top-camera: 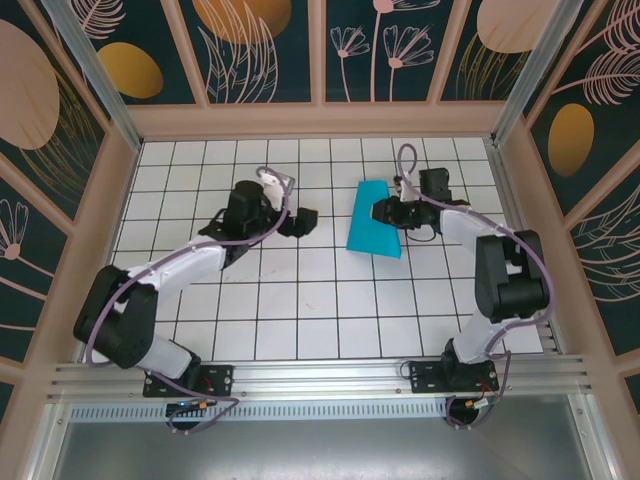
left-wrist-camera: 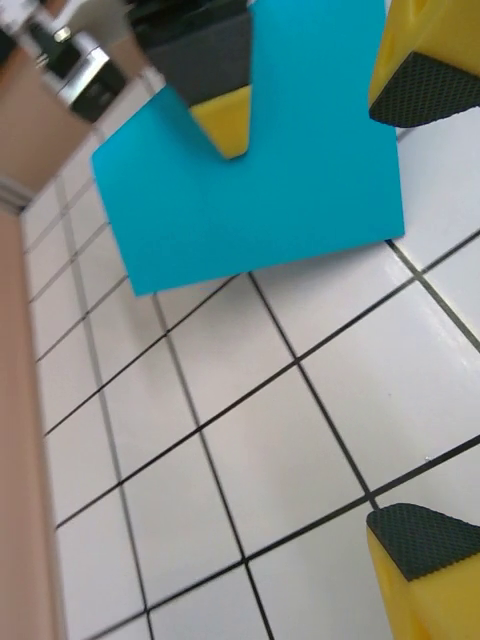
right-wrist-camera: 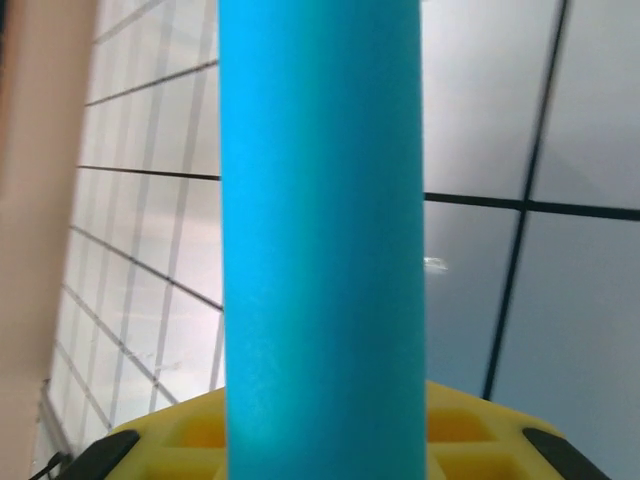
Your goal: Fold a paper plane with a square sheet of paper (fold left side to right side)
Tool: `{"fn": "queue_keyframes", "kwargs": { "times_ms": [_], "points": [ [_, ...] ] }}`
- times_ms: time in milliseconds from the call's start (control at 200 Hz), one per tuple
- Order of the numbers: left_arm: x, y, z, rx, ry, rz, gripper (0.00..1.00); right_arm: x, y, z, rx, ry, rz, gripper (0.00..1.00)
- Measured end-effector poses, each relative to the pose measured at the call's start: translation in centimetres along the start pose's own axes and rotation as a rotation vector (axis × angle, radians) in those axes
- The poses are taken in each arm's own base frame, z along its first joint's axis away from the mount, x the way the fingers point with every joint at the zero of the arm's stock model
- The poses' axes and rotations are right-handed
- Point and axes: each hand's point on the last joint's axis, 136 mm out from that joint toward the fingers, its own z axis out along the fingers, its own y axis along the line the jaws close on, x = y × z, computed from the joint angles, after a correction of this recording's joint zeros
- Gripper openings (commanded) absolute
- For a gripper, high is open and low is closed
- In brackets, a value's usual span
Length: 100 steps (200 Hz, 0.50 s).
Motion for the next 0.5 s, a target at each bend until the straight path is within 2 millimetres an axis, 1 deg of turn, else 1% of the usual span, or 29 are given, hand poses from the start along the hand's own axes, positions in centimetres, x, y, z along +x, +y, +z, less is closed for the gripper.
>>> {"fn": "queue_keyframes", "kwargs": {
  "times_ms": [40,110,230,330,500],
  "points": [
    [-0.6,0.0,-0.7,0.01,-0.023,-0.03,0.99,-0.4,1.3,-0.8,-0.034,-0.019,-0.033,0.28],
    [-1.9,-0.5,-1.9,0.047,-0.061,-0.067,0.98,-1.2,3.9,-2.3,-0.097,-0.055,-0.098,0.28],
    [-3.7,-2.4,-3.5,0.141,-0.104,-0.094,0.99,-2.1,8.3,-5.1,-0.211,-0.111,-0.204,0.27],
    [-4.6,-4.1,-4.3,0.225,-0.108,-0.108,0.98,-1.9,11.3,-6.8,-0.289,-0.126,-0.271,0.27],
    [-5.9,-6.7,-5.2,0.36,-0.111,-0.117,0.98,-0.8,16.5,-8.2,-0.419,-0.1,-0.371,0.25]
  ]
}}
